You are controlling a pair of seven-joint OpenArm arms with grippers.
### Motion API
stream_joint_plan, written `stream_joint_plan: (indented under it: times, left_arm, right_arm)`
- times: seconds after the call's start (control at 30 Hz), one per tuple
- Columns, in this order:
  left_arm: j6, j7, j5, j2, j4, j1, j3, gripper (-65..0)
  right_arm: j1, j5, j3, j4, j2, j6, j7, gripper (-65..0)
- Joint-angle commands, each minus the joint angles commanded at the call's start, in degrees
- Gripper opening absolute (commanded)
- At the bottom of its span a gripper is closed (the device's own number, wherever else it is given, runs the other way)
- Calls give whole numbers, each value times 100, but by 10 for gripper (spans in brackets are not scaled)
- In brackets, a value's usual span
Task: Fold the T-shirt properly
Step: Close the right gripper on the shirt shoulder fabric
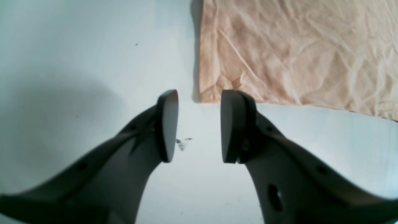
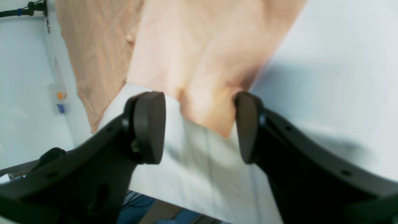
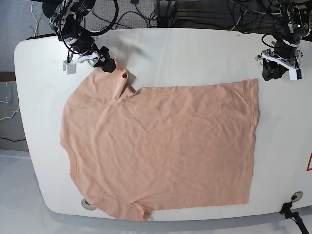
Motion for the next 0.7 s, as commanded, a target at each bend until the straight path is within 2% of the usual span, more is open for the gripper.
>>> stream_joint_plan:
  times: [0.13,0.27,0.43,0.47,0.53,0.7]
  left_arm:
    - [0,0,0,0,0,0,0,-435]
    - [0,0,0,0,0,0,0,-435]
    - [0,0,0,0,0,0,0,-435]
    - [0,0,9,0,0,0,0,-435]
    - [0,0,9,-9,0,0,0,-435]
    - [0,0,9,-9,0,-9,9,-435]
  right_arm:
    - [97,9,0,18,0,-9,-9,-300]
    - [53,44,-220,44,0,-105,-9,-300]
    - [-325,176,-352,642,0,-123,-9,-300]
    - [-396,273,-352,677,0,-167,-9,-300]
    - [-501,369,-352,703,0,-369,-9,-300]
    - [-519,316,-334,703,0,-448,-9,-300]
